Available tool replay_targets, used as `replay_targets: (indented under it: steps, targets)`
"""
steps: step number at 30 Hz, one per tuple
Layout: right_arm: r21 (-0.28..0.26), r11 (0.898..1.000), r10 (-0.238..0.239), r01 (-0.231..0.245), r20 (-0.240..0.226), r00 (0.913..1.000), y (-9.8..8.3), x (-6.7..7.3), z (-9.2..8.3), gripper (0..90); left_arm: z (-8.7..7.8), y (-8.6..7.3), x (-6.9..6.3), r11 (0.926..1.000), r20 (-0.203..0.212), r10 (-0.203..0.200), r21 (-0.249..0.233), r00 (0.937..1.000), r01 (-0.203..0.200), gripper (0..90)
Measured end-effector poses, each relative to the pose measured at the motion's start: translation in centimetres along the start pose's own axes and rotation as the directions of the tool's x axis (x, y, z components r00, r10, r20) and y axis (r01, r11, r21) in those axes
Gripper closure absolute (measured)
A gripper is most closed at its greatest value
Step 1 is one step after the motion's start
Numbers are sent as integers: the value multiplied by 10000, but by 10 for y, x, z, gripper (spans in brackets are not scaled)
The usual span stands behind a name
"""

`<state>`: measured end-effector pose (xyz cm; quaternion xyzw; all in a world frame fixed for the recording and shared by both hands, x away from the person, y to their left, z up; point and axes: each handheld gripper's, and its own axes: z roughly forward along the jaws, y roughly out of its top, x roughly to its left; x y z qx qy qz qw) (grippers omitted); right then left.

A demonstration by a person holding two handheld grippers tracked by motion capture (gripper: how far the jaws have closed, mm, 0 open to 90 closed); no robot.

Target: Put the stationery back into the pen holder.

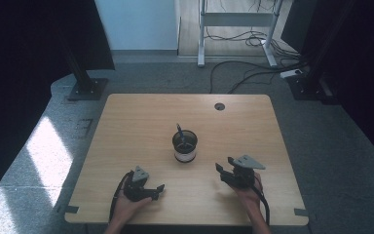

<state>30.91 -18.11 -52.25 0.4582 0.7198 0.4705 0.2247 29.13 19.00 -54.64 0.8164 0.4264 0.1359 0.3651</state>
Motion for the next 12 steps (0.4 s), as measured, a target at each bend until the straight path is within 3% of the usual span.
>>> replay_targets:
  steps: [6,12]
  targets:
    - [20,9988,480,-481,243,9985,-17,-15,-8,400,0,0,1,10000,-43,-25,17,10000,25,159]
    - [44,9993,367,-368,276,9989,-17,-15,-11,385,0,0,2,10000,-43,-41,-2,10000,41,159]
